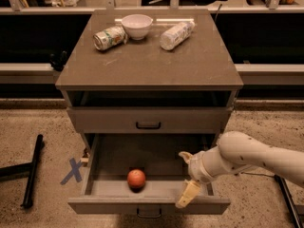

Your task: Pick apple from middle drawer and place on counter

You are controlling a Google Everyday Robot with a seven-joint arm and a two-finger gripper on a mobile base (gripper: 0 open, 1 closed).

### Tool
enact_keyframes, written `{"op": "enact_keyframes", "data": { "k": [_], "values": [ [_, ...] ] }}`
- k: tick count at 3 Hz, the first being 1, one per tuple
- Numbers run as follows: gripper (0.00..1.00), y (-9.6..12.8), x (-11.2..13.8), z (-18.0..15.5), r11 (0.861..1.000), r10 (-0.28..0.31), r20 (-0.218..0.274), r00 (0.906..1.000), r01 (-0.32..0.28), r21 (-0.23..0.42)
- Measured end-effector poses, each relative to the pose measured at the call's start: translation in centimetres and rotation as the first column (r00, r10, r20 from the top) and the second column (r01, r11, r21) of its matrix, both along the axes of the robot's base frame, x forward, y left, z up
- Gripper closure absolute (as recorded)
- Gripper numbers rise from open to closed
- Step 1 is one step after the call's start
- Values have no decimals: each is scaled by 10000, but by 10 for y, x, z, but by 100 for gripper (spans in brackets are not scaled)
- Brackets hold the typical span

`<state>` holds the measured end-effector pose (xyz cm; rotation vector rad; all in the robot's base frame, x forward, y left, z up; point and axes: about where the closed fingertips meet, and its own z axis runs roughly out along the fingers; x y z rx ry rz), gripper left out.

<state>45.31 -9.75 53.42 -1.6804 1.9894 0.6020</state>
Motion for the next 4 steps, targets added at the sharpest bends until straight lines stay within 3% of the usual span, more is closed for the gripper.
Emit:
{"op": "enact_keyframes", "data": {
  "k": [1,2,3,4],
  "values": [
    [0,18,18,-17,9976,-614,181,9979,608,336],
    [0,35,36,-33,9908,-1067,60,9943,1058,841],
    [0,53,53,-45,9832,-1148,-293,9930,1178,1394],
    [0,82,67,-58,9791,-997,-342,9944,1041,1746]
  ]
}}
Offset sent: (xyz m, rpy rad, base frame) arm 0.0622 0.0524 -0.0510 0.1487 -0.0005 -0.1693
